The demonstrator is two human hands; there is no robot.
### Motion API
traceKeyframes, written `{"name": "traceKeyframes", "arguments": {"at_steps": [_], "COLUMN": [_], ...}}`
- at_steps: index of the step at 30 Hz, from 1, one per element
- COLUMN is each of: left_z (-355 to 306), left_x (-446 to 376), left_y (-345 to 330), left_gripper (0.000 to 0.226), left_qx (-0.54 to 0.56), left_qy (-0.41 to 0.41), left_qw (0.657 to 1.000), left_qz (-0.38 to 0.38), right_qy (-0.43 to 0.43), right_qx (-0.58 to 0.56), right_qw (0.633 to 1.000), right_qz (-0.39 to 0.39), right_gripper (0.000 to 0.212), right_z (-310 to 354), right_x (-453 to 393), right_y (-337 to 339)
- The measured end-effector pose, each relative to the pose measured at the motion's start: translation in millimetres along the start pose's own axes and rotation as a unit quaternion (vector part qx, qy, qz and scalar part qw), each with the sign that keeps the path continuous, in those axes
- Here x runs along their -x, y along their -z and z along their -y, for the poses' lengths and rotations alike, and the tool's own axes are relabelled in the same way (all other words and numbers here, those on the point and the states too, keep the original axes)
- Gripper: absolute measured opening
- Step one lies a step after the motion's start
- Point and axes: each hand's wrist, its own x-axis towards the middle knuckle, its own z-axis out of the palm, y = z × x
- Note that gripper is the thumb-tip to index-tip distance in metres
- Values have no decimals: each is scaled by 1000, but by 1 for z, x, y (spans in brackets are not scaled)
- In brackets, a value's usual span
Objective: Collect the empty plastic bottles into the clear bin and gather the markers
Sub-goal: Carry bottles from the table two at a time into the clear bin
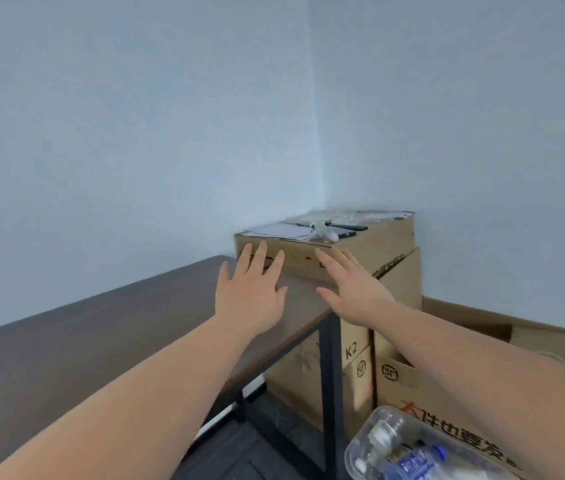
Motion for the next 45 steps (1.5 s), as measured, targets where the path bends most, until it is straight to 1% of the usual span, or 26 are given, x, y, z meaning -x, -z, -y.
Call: {"name": "traceKeyframes", "arguments": {"at_steps": [6,11,15,21,26,28,32,37,40,42,44,45], "left_z": [134,243,320,409,462,480,513,544,557,564,568,570], "left_x": [49,107,155,224,268,280,295,307,309,309,307,306], "left_y": [23,23,29,36,39,40,39,34,35,37,39,40], "left_gripper": [59,59,58,58,58,58,58,58,60,62,64,65], "left_qx": [-31,-63,-82,-102,-123,-127,-134,-128,-127,-128,-134,-136], "left_qy": [110,192,262,353,408,424,448,469,484,493,496,498], "left_qw": [993,979,961,929,903,895,882,873,865,860,858,857], "left_qz": [-14,16,30,40,50,57,61,48,30,20,12,9], "right_qy": [98,161,219,299,337,334,300,233,193,175,163,157], "right_qx": [-23,-68,-88,-115,-133,-153,-212,-273,-287,-276,-263,-257], "right_qw": [995,984,970,941,921,916,911,910,911,913,912,916], "right_qz": [9,35,66,110,145,161,189,205,223,246,268,263], "right_gripper": [66,65,65,64,63,63,67,77,80,80,76,73], "right_z": [136,262,359,486,562,586,629,679,701,710,712,711], "right_x": [-49,-76,-88,-86,-79,-77,-77,-77,-85,-90,-93,-95], "right_y": [-15,-67,-105,-155,-192,-206,-236,-264,-273,-275,-277,-278]}}
